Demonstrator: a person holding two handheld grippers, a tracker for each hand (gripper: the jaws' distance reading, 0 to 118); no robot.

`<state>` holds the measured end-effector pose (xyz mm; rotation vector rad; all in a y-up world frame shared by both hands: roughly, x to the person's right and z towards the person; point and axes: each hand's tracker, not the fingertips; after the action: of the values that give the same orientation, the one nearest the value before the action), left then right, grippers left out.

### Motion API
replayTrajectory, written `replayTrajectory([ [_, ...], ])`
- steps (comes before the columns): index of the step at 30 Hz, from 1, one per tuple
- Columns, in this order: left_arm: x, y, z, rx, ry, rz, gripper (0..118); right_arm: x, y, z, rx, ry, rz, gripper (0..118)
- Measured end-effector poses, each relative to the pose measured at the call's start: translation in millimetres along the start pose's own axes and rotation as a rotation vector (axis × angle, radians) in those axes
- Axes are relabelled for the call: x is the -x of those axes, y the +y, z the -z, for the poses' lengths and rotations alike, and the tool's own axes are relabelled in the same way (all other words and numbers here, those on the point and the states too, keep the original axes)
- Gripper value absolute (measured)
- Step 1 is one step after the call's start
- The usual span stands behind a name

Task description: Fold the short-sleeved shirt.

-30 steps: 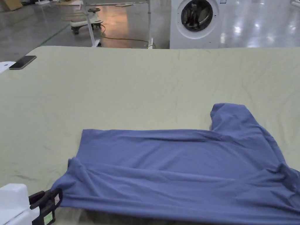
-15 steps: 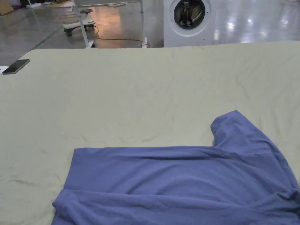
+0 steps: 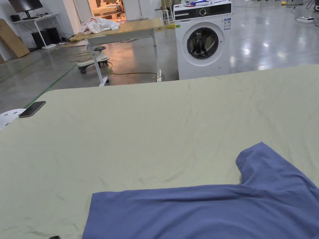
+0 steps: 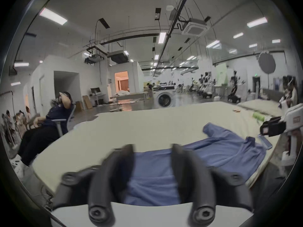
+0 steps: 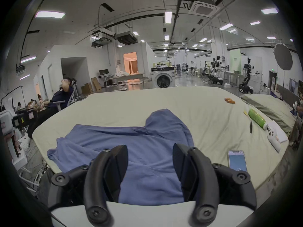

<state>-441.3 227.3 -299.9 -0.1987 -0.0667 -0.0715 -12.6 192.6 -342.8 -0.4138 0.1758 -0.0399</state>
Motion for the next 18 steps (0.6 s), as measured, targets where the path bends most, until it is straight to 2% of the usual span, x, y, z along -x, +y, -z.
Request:
replayTrajectory([
  [1,-2.3,0.1,-0.5,-0.002,-0.011,0.004,11,3.9,2.8,0.7,0.003,0.015,-0.020,32],
  [4,-6.5,-7.1,0.0,-0.014,-0.011,0.046,8,15.3,1.6,-3.1,0.000,0.032,-0.074,15],
  [5,-6.0,-10.2,1.2,0.001,-0.034,0.059,5,16.4,-1.9,-3.9,-0.004,0.029,-0.081,5],
  [6,-6.3,-12.5,2.4,0.023,-0.037,0.058,0,18.3,-2.7,-4.6,0.004,0.044,-0.087,4],
  [11,-2.0,-20.2,3.9,0.083,-0.053,0.035,0,24.2,-10.5,-1.4,0.034,0.043,-0.115,0],
  [18,27.5,-24.0,46.9,0.187,0.008,0.068,0,17.0,-10.1,8.8,0.029,0.060,-0.046,0],
])
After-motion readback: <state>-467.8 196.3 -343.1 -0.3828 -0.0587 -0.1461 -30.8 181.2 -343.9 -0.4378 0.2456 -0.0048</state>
